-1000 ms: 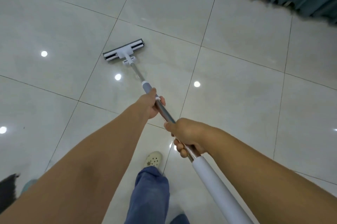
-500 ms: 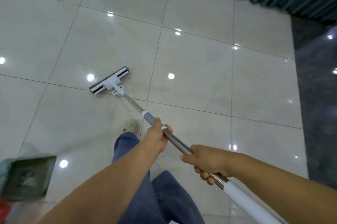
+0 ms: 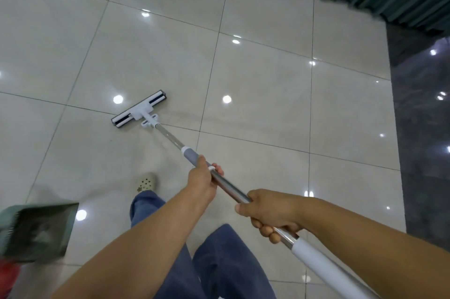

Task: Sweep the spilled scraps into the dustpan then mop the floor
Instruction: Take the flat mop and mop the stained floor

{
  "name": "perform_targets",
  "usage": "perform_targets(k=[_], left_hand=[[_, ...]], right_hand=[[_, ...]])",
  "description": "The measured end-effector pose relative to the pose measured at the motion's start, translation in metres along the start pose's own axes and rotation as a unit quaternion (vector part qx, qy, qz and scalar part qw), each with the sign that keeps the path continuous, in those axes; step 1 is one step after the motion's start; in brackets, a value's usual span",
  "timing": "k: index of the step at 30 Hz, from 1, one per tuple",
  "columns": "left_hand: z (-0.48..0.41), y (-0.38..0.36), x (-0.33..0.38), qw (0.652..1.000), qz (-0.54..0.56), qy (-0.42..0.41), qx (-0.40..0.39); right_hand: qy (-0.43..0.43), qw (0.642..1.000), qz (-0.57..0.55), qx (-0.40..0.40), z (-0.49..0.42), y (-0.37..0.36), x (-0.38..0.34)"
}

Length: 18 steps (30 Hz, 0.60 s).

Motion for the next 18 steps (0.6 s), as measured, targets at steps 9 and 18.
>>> perform_targets(k=[9, 18], left_hand=[[-0.067, 0.027, 0.226, 0.997, 0.041, -0.050, 0.030], [-0.121, 0.072, 0.446, 0.993, 0.034, -0.094, 0.064]], right_hand=[[0.029, 1.000, -0.007, -0.011, -0.084, -0.027, -0.218], [0.055, 0.998, -0.010, -0.029, -0.170, -0.071, -0.427]])
Point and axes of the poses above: each hand's wrist, its own z-axis away from the middle knuckle, its own y-axis out of the back of the hand, x = y × z, the point moved 1 cm from there along -z, towards the middle knuckle, and after that the axes turned 2 degrees about y, right-handed, at the moved point
